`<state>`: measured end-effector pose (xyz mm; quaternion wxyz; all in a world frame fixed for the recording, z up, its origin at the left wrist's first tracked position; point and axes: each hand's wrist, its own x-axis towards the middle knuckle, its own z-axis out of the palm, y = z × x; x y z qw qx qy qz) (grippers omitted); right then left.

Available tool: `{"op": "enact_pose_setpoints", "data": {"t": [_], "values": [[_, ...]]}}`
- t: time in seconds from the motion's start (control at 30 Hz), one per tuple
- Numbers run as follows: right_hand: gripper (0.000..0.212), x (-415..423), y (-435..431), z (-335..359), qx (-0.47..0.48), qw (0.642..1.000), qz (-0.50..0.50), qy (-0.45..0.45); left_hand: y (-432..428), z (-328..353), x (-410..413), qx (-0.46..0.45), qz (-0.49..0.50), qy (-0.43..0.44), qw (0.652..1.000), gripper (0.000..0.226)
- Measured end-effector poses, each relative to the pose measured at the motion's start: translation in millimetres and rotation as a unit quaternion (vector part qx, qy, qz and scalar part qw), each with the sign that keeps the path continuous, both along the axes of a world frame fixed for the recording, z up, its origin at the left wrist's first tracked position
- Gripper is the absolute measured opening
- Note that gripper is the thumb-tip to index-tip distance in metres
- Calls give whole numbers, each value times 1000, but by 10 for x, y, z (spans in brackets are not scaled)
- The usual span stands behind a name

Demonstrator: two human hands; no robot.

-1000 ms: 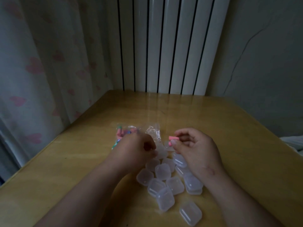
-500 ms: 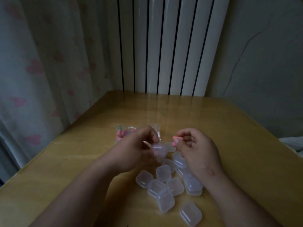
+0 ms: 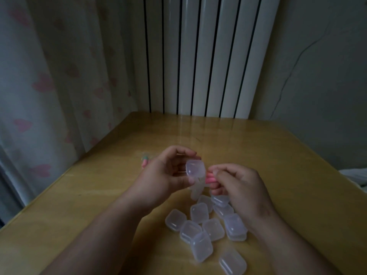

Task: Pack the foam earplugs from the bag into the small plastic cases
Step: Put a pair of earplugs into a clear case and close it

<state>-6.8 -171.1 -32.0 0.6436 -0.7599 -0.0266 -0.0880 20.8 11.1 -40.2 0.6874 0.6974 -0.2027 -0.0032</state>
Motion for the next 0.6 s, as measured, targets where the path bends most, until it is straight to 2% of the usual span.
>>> {"op": "enact_pose_setpoints", "data": {"t": [0.13,0.3,0.43,0.53,0.6], "values": [[24,-10,19,8,-11,999,35,19,3,-3,-1,20,-4,-24,999,48],[8,-14,23,4,-51,998,14,17,-5,-15,-18,33,-19,-11,999,50],[14,-24,35,-18,-59,998,4,-20,-17,-18,-8,19,11,6,1000,34],[19,-35,70,-31,-125,989,-36,-72,-40,-17,-5,44,44,-15,998,21],[26,-40,67,-24,-153,983,-48,-94,-49,-15,-8,51,48,-23,997,25]]}}
